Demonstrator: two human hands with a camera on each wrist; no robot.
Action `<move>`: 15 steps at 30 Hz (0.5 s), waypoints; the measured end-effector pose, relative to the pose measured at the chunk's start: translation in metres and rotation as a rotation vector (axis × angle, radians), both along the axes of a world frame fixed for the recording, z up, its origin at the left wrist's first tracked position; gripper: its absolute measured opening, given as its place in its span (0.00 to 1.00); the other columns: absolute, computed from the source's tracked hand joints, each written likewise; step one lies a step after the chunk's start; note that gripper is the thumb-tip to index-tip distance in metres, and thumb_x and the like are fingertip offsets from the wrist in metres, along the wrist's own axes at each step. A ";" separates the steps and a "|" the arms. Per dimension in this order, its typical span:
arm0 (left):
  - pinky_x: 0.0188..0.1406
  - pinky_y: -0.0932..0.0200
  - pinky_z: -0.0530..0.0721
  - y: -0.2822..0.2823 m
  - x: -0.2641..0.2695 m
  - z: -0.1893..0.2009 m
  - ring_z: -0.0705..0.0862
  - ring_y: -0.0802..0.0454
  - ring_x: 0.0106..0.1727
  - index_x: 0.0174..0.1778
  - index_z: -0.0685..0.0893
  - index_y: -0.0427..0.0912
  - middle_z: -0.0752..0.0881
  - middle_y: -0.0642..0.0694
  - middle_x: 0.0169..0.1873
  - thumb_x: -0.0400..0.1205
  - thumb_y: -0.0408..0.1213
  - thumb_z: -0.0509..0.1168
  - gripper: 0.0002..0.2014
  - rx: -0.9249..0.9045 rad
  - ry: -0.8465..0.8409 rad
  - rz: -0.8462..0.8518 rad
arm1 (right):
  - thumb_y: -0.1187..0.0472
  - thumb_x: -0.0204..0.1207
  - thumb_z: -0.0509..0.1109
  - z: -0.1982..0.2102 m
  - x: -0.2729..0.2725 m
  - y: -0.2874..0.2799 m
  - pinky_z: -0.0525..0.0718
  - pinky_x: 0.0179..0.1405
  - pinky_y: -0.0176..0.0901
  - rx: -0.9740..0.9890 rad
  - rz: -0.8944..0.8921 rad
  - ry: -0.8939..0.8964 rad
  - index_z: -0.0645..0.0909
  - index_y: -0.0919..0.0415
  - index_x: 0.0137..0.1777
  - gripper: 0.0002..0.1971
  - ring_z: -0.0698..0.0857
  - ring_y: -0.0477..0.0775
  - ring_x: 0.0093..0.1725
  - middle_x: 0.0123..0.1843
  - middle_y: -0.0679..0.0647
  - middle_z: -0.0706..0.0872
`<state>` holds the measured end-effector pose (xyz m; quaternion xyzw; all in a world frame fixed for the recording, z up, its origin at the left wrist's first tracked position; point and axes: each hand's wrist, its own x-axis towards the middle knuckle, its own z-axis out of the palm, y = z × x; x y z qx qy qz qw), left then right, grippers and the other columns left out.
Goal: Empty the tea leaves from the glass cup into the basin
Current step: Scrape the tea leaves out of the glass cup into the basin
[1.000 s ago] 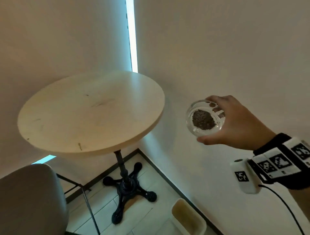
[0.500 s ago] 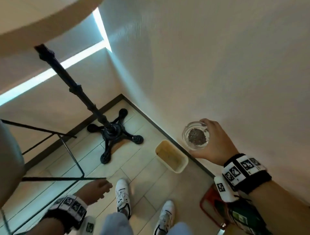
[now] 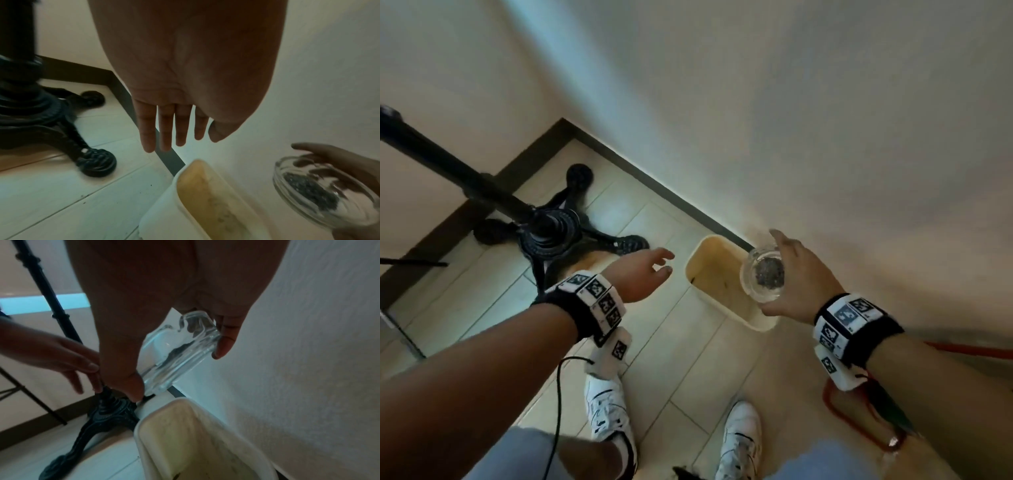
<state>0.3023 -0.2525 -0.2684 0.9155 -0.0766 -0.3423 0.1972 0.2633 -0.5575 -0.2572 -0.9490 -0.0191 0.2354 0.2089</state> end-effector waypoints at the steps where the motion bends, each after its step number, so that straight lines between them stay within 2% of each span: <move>1: 0.57 0.61 0.77 -0.006 0.008 -0.017 0.86 0.53 0.62 0.79 0.73 0.51 0.83 0.51 0.70 0.87 0.50 0.57 0.23 -0.008 -0.001 -0.015 | 0.44 0.50 0.90 -0.017 0.004 0.000 0.79 0.77 0.55 -0.010 0.019 -0.006 0.53 0.52 0.91 0.70 0.75 0.60 0.78 0.83 0.55 0.71; 5: 0.67 0.53 0.78 -0.016 0.036 -0.091 0.85 0.49 0.65 0.83 0.66 0.49 0.81 0.46 0.73 0.86 0.56 0.55 0.29 -0.032 0.001 -0.005 | 0.46 0.51 0.91 -0.071 0.017 0.003 0.78 0.78 0.52 -0.089 0.120 -0.051 0.61 0.57 0.87 0.65 0.73 0.60 0.78 0.83 0.56 0.70; 9: 0.73 0.49 0.75 -0.029 0.050 -0.142 0.81 0.46 0.71 0.86 0.57 0.48 0.75 0.43 0.78 0.84 0.63 0.52 0.37 -0.080 0.052 -0.021 | 0.47 0.50 0.91 -0.106 0.029 0.010 0.76 0.77 0.52 -0.201 0.290 -0.125 0.61 0.61 0.86 0.65 0.72 0.64 0.77 0.82 0.60 0.70; 11: 0.75 0.47 0.74 -0.034 0.054 -0.159 0.80 0.45 0.73 0.87 0.54 0.49 0.73 0.43 0.79 0.85 0.62 0.52 0.37 -0.126 0.111 -0.063 | 0.49 0.51 0.91 -0.118 0.035 0.014 0.78 0.76 0.53 -0.210 0.331 -0.146 0.60 0.61 0.87 0.65 0.73 0.64 0.77 0.83 0.60 0.68; 13: 0.75 0.47 0.73 -0.038 0.056 -0.173 0.78 0.44 0.74 0.86 0.58 0.48 0.76 0.43 0.77 0.87 0.57 0.51 0.31 -0.181 0.133 -0.096 | 0.49 0.51 0.91 -0.126 0.041 0.017 0.82 0.74 0.56 -0.198 0.358 -0.158 0.58 0.60 0.87 0.65 0.74 0.63 0.76 0.83 0.59 0.66; 15: 0.72 0.47 0.76 -0.041 0.057 -0.182 0.80 0.44 0.70 0.82 0.67 0.46 0.81 0.43 0.72 0.89 0.50 0.49 0.25 -0.220 0.117 -0.109 | 0.48 0.53 0.91 -0.134 0.047 0.020 0.85 0.71 0.58 -0.198 0.386 -0.186 0.57 0.58 0.87 0.65 0.75 0.63 0.75 0.83 0.58 0.66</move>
